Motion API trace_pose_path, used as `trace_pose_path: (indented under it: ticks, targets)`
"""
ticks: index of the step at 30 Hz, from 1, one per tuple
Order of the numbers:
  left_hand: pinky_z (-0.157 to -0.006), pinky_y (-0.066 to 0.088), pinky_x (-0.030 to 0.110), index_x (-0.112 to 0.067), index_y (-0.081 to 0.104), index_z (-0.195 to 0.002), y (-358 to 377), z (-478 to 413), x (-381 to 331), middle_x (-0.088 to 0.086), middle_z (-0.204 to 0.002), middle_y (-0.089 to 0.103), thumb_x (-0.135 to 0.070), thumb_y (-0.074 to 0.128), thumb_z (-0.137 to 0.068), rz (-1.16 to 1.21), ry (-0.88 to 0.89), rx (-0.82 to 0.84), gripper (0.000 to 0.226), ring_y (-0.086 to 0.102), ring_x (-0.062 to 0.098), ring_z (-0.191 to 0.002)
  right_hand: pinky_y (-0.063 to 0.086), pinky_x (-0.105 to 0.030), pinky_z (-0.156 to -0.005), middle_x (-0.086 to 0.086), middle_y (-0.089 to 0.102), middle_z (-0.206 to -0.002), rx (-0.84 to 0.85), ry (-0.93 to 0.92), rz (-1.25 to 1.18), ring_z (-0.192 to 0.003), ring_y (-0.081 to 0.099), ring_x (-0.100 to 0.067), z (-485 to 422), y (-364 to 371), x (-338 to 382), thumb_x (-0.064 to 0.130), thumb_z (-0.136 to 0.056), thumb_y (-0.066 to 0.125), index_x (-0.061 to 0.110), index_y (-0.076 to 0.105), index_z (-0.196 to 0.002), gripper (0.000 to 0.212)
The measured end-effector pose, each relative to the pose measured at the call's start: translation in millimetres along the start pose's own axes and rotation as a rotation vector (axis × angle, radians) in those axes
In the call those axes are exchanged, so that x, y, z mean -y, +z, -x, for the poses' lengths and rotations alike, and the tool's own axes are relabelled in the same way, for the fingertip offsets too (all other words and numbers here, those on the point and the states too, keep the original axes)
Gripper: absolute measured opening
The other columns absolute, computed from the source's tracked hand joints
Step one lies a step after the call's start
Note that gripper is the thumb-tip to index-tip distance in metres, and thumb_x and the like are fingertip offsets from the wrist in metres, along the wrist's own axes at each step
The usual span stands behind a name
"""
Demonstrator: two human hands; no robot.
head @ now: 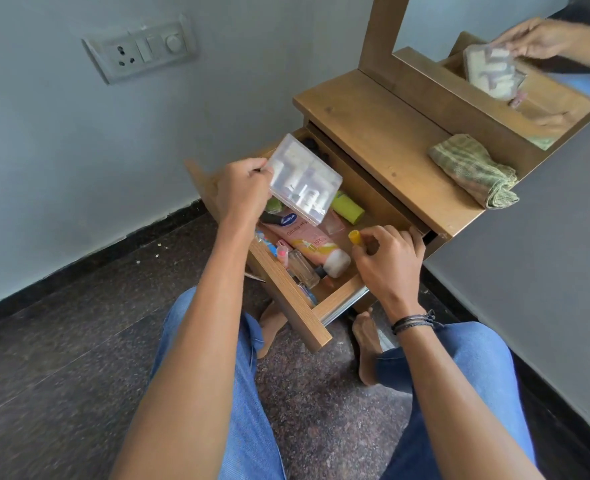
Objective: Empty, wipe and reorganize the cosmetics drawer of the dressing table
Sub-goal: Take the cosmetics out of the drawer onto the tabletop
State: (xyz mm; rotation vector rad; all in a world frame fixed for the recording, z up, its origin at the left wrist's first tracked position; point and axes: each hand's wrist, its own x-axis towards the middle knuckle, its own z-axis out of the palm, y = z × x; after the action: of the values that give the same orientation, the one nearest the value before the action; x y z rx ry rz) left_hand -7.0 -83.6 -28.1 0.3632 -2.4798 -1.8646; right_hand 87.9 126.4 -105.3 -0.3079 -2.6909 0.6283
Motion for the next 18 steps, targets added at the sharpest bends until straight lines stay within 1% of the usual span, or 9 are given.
trace_pose_path:
  ticks: [5,8,11,13,14,15,16,17,18]
  targets:
    - [-0.081,0.062,0.035,-0.009,0.067,-0.126,-11,-5,2,0.004,-0.109,0.074,-0.011,0.057,-0.098,0.166,-0.039,-0.019,0.030,0.073,0.015,-0.095,0.019,-0.046,-0.119,0.007,0.072,-0.104,0.093,0.038,0.127,-0.103,0.059,-0.023,-4,0,5,0.033,-0.089,0.065,0.030,0.074,-0.101,0.016]
    - [-0.081,0.062,0.033,-0.011,0.070,-0.123,-8,-1,3,0.001,-0.109,0.074,-0.009,0.057,-0.098,0.235,-0.058,-0.009,0.028,0.073,0.014,-0.096,0.012,-0.044,-0.121,0.008,0.072,-0.109,0.140,0.062,0.158,-0.108,0.057,-0.023,-6,0,8,0.033,-0.090,0.065,0.031,0.075,-0.103,0.016]
    - [-0.081,0.062,0.031,-0.013,0.070,-0.122,-1,3,3,-0.001,-0.109,0.074,-0.010,0.057,-0.099,0.277,-0.056,-0.002,0.027,0.073,0.013,-0.097,0.010,-0.043,-0.121,0.008,0.071,-0.107,0.161,0.068,0.154,-0.108,0.057,-0.023,-6,0,7,0.033,-0.091,0.066,0.031,0.075,-0.106,0.018]
    - [-0.080,0.062,0.030,-0.015,0.071,-0.122,3,4,4,-0.002,-0.111,0.074,-0.012,0.056,-0.100,0.286,-0.049,-0.004,0.027,0.073,0.013,-0.099,0.010,-0.043,-0.121,0.007,0.070,-0.106,0.141,0.066,0.119,-0.106,0.059,-0.022,-5,-1,7,0.030,-0.090,0.068,0.029,0.075,-0.109,0.020]
    - [-0.079,0.062,0.029,-0.016,0.071,-0.123,5,4,4,-0.002,-0.112,0.074,-0.012,0.056,-0.100,0.291,-0.049,-0.001,0.027,0.072,0.013,-0.100,0.013,-0.044,-0.122,0.007,0.069,-0.106,0.121,0.064,0.075,-0.105,0.061,-0.021,-4,-2,7,0.028,-0.090,0.068,0.028,0.074,-0.110,0.021]
    - [-0.079,0.062,0.028,-0.016,0.070,-0.124,7,4,4,-0.002,-0.112,0.074,-0.013,0.056,-0.100,0.298,-0.052,0.005,0.028,0.072,0.014,-0.100,0.020,-0.047,-0.121,0.007,0.068,-0.106,0.092,0.060,0.003,-0.103,0.062,-0.019,-5,-3,8,0.025,-0.091,0.068,0.026,0.074,-0.111,0.021]
    - [-0.079,0.061,0.028,-0.016,0.070,-0.125,8,5,4,-0.002,-0.112,0.074,-0.013,0.057,-0.100,0.306,-0.058,0.014,0.028,0.072,0.013,-0.100,0.032,-0.048,-0.117,0.007,0.066,-0.106,0.050,0.059,-0.103,-0.100,0.063,-0.016,-6,-5,9,0.025,-0.092,0.068,0.024,0.073,-0.113,0.022]
    - [-0.079,0.061,0.028,-0.016,0.070,-0.126,10,4,4,-0.002,-0.112,0.074,-0.013,0.057,-0.100,0.316,-0.066,0.024,0.029,0.072,0.013,-0.100,0.045,-0.045,-0.107,0.007,0.064,-0.109,0.006,0.066,-0.230,-0.098,0.063,-0.012,-8,-9,11,0.027,-0.093,0.068,0.022,0.072,-0.117,0.025]
    - [-0.079,0.061,0.028,-0.015,0.069,-0.126,11,4,4,-0.002,-0.112,0.074,-0.013,0.056,-0.100,0.326,-0.071,0.038,0.029,0.072,0.013,-0.100,0.052,-0.038,-0.098,0.007,0.061,-0.114,-0.021,0.078,-0.350,-0.099,0.061,-0.008,-10,-13,15,0.032,-0.094,0.070,0.022,0.069,-0.124,0.032]
